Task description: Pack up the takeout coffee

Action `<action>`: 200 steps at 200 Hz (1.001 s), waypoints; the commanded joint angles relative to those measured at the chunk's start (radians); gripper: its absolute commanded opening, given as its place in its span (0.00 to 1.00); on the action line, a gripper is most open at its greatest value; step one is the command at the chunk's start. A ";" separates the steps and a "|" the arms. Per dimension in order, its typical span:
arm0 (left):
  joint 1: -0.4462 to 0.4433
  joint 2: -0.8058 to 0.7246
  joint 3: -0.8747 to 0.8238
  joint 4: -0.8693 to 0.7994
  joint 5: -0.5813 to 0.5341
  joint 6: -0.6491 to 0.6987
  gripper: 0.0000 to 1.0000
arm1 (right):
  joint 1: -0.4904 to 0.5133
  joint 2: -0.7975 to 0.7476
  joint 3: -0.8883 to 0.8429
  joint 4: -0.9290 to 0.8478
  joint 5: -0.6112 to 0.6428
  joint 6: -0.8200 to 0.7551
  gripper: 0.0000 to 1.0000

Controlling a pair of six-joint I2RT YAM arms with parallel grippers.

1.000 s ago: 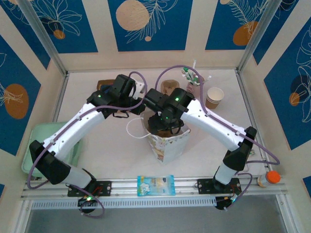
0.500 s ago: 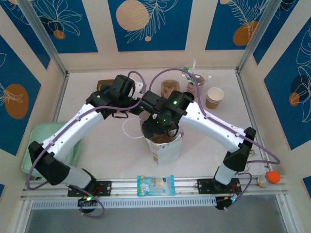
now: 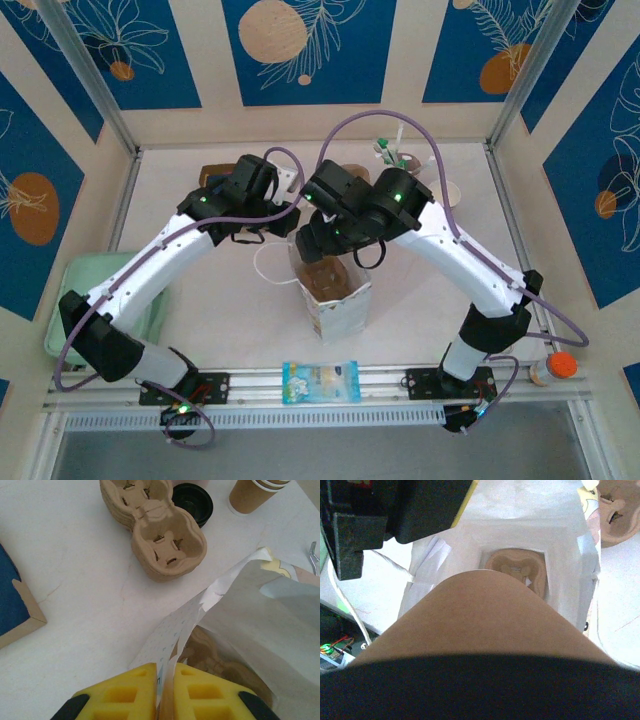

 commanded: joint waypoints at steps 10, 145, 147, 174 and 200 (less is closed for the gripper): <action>0.001 -0.013 -0.009 -0.003 0.000 -0.001 0.15 | 0.016 -0.003 0.000 -0.029 -0.032 -0.009 0.39; 0.001 -0.005 -0.006 0.004 0.008 -0.003 0.15 | 0.005 0.012 -0.139 -0.050 0.059 0.107 0.37; 0.001 -0.005 -0.006 0.005 0.008 -0.003 0.15 | 0.006 0.013 -0.135 -0.054 0.064 0.109 0.37; 0.001 -0.003 -0.010 0.007 0.008 -0.008 0.15 | 0.021 0.032 -0.104 -0.067 0.076 0.119 0.37; 0.001 -0.002 -0.007 0.009 0.011 -0.009 0.15 | 0.050 0.029 -0.136 0.022 -0.043 0.087 0.37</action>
